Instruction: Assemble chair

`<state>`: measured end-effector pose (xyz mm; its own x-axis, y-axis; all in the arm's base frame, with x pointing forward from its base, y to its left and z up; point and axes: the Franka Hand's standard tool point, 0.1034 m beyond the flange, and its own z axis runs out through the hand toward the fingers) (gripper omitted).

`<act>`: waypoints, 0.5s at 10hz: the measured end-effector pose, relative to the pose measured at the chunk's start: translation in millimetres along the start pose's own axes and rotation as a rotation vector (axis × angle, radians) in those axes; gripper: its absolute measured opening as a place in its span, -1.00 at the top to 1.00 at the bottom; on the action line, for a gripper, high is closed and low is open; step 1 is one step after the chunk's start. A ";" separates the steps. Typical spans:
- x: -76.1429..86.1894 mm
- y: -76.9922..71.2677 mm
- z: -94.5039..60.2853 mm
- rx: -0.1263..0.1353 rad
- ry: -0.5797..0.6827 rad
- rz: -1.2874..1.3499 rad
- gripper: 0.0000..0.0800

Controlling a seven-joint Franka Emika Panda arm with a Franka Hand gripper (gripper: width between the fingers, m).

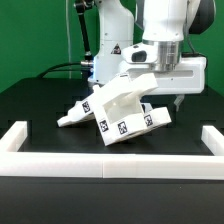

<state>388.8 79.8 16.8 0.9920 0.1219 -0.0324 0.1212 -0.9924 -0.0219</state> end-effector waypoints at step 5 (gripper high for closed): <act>11.9 1.0 -2.7 0.003 0.014 -0.001 -0.62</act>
Offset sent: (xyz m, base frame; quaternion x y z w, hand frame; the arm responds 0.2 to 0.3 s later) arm 0.0000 0.0000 0.0000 0.0000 0.0000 0.0000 1.0000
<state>400.8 80.2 19.0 0.9923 0.1222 -0.0185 0.1217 -0.9923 -0.0247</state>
